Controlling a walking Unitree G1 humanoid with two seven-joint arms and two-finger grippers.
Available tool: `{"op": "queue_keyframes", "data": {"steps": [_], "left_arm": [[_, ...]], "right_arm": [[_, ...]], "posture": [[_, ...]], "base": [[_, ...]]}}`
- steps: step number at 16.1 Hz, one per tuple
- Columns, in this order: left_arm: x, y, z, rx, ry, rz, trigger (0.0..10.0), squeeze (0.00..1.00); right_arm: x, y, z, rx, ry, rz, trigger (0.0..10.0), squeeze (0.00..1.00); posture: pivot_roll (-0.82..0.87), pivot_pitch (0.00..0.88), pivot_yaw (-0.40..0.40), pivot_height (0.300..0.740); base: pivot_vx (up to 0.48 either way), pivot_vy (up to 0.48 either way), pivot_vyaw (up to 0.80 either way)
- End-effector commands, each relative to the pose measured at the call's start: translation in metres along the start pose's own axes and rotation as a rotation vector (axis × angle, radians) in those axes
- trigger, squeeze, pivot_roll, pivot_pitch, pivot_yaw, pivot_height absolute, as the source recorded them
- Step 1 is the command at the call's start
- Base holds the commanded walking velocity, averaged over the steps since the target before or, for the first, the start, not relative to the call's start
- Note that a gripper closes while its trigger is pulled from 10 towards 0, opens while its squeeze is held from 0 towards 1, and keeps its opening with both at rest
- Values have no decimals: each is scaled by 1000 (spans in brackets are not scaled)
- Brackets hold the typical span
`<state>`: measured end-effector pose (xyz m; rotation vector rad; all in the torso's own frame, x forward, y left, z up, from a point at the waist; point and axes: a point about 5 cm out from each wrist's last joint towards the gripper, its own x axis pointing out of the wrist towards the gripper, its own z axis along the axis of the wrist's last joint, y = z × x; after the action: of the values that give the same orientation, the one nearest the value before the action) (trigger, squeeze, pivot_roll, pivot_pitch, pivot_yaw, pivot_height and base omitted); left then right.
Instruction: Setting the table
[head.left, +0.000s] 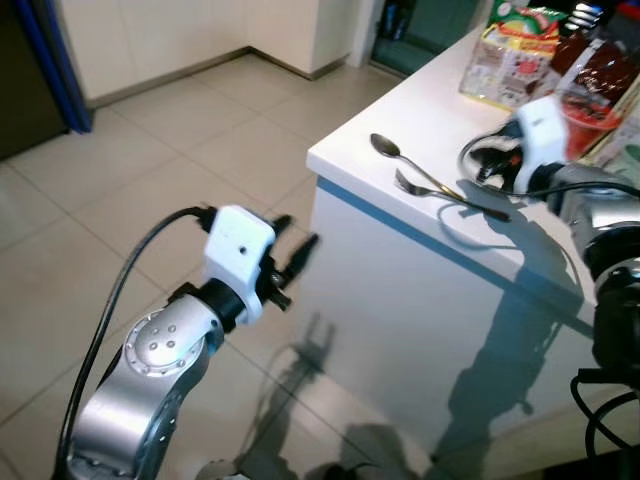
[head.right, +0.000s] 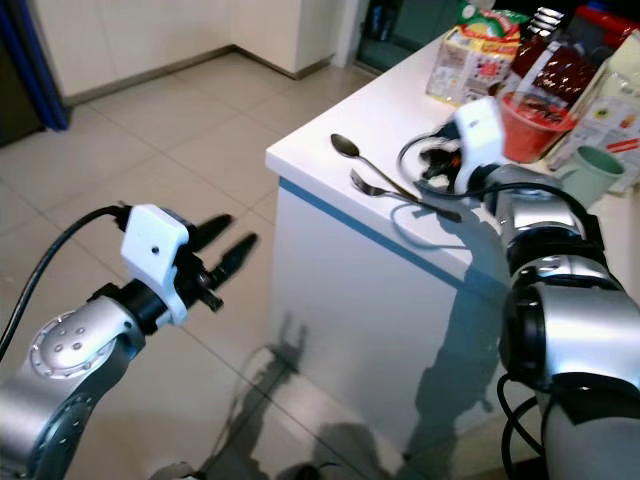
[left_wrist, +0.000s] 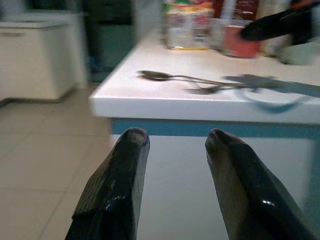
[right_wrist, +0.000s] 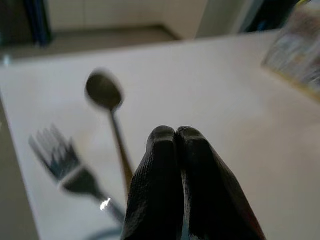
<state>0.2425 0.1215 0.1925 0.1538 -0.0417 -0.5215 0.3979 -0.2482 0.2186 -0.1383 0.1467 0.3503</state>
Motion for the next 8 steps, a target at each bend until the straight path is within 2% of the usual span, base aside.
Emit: {"op": "queue_keyframes", "data": {"steps": [1,2,3,4,5,7,8], "left_arm": [[0,4,0,10,-7,52,10000,0],[-2,13,-3,30,2,144,10000,0],[-3,19,-3,51,-6,190,10000,0],[-3,20,-2,52,-19,197,10000,0],[-1,23,0,67,-28,217,10000,0],[5,26,2,71,-38,217,10000,0],[6,27,2,74,-39,214,10000,0]], "right_arm": [[-7,-10,8,22,-64,-24,10000,0],[-12,-12,6,90,-151,-7,10000,0],[-17,-13,1,140,-225,-4,10000,0],[-22,-12,-2,152,-261,-20,10000,0],[-35,-8,-7,167,-322,-53,10000,0],[-68,2,-22,187,-341,-138,10000,0],[-75,5,-25,194,-339,-149,10000,0]], "posture": [[159,29,-183,740],[153,24,-174,740],[148,19,-161,740],[135,19,-142,740],[129,15,-128,740],[100,10,-82,740],[96,10,-76,740]], "base": [[0,0,0],[0,0,0],[0,0,0],[0,0,0],[0,0,0],[294,0,0],[315,0,0]]}}
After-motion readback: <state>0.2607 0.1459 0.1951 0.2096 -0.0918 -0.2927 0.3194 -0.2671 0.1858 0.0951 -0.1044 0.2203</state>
